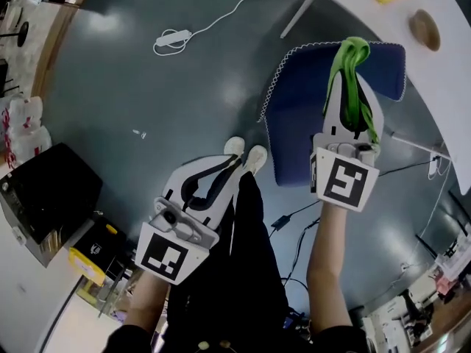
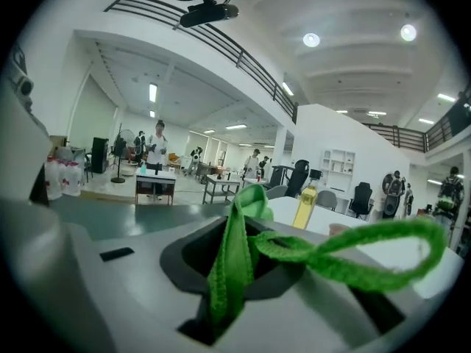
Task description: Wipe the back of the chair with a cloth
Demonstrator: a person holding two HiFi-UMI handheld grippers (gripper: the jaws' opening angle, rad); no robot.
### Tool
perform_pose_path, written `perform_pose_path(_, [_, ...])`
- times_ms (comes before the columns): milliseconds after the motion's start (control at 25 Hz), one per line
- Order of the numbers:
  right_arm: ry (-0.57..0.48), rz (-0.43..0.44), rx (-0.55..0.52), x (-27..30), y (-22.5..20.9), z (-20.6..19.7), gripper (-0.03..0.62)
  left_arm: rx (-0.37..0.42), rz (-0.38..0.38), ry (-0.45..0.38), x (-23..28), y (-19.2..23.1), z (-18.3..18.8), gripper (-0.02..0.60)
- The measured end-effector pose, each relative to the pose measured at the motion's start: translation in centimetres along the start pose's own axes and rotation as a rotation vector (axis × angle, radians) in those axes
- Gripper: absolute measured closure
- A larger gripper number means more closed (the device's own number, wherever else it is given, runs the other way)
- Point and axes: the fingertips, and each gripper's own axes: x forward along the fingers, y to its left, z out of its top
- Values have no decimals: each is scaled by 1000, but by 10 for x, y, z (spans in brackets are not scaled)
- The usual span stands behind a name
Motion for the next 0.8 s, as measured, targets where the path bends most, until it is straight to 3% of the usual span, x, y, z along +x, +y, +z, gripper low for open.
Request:
perform_pose_path(320, [-67,99,-111,31,37,-18,539,-47,35,7,0,18,-19,574])
perform_pose_path(800, [-30,147,-72,29,75,-59,539,-49,41,13,14,33,-20,574])
